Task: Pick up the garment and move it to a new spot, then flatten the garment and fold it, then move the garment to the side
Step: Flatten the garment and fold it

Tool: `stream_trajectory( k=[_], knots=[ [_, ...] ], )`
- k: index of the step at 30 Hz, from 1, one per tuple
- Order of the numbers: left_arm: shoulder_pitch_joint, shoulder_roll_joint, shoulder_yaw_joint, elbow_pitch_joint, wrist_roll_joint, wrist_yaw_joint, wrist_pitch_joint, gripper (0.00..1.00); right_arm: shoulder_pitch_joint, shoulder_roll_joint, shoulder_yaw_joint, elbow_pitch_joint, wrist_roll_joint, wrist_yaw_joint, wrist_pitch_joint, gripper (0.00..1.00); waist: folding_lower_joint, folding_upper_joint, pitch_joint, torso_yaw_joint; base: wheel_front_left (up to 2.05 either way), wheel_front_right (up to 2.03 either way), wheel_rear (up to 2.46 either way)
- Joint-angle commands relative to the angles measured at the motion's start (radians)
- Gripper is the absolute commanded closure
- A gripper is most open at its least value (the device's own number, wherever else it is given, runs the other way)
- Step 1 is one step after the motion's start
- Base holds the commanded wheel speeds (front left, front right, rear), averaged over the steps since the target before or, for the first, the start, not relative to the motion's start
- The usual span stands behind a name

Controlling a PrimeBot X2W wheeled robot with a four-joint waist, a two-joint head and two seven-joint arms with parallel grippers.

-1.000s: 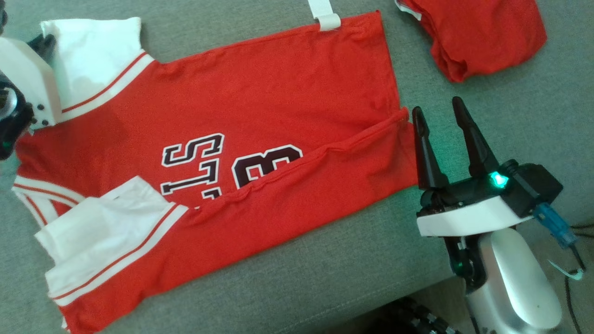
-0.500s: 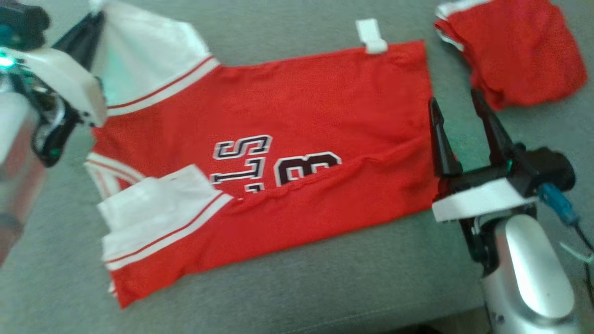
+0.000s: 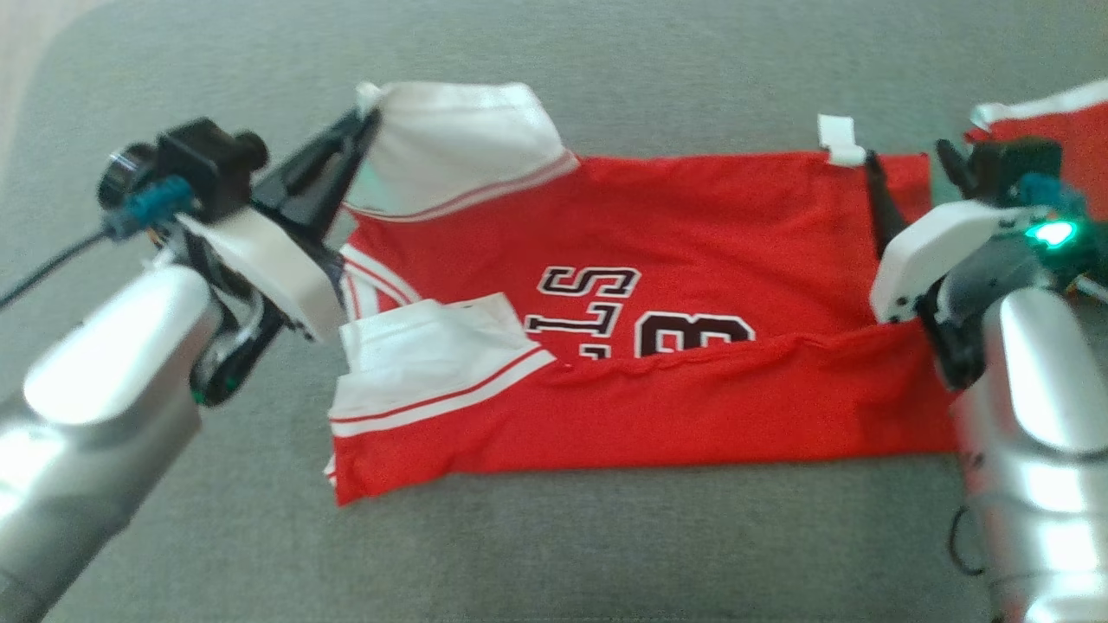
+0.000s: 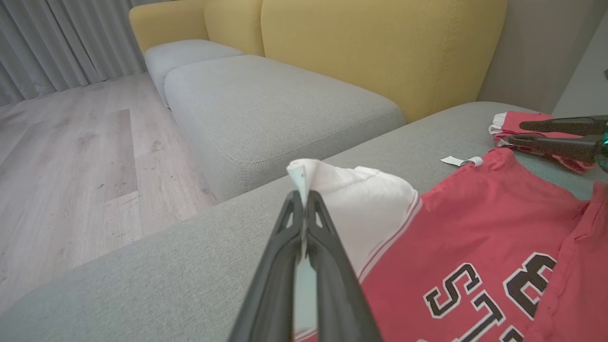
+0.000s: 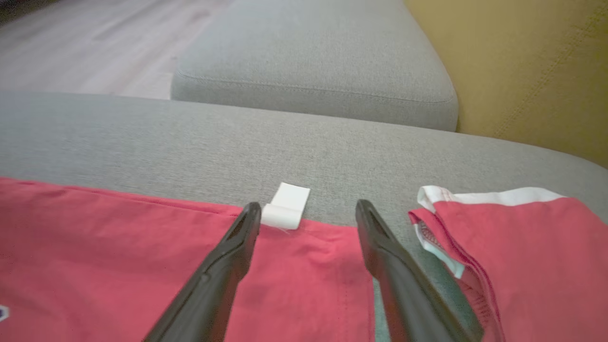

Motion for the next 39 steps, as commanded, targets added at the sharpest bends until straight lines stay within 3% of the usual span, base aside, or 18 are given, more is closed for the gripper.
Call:
stream_trajectory(
  k=[1, 12, 22, 23, 24, 25, 32, 39],
  knots=[
    [-0.033, 0.049, 0.038, -0.034, 0.012, 0.010, 0.002, 1.00, -0.042, -0.010, 0.011, -0.011, -0.013, 0.007, 0.006, 0.00, 0.0001, 0.0000, -0.006, 0.023, 0.00, 0.00, 0.00],
    [-0.003, 0.069, 0.020, -0.224, 0.018, 0.067, 0.045, 1.00, -0.229, -0.096, -0.089, 0.300, -0.125, 0.007, 0.051, 0.00, 0.0001, 0.0000, 0.045, 0.078, 0.00, 0.00, 0.00],
    [-0.021, 0.088, 0.023, -0.259, 0.017, 0.074, 0.067, 1.00, -0.289, -0.104, -0.127, 0.479, -0.214, 0.007, 0.044, 0.00, 0.0001, 0.0000, 0.068, 0.086, 0.00, 0.00, 0.00],
    [-0.023, 0.089, 0.024, -0.258, 0.017, 0.074, 0.068, 1.00, -0.295, -0.102, -0.128, 0.494, -0.218, 0.007, 0.046, 0.07, 0.0001, 0.0000, 0.068, 0.085, 0.00, 0.00, 0.00],
    [-0.026, 0.091, 0.026, -0.255, 0.016, 0.075, 0.068, 1.00, -0.301, -0.100, -0.128, 0.506, -0.221, 0.007, 0.046, 0.75, 0.0001, 0.0000, 0.068, 0.083, 0.00, 0.00, 0.00],
    [-0.029, 0.092, 0.028, -0.251, 0.015, 0.076, 0.068, 1.00, -0.310, -0.098, -0.128, 0.516, -0.223, 0.007, 0.043, 1.00, 0.0001, 0.0000, 0.068, 0.080, 0.00, 0.00, 0.00],
    [-0.045, 0.101, 0.055, -0.210, 0.004, 0.084, 0.050, 1.00, -0.381, -0.088, -0.111, 0.549, -0.209, 0.007, -0.023, 1.00, 0.0001, 0.0000, 0.057, 0.054, 0.00, 0.00, 0.00],
    [-0.095, 0.106, 0.098, -0.121, -0.010, 0.085, 0.027, 1.00, -0.494, -0.072, -0.053, 0.561, -0.119, 0.007, -0.149, 1.00, 0.0001, 0.0000, 0.049, 0.014, 0.00, 0.00, 0.00]
  ],
)
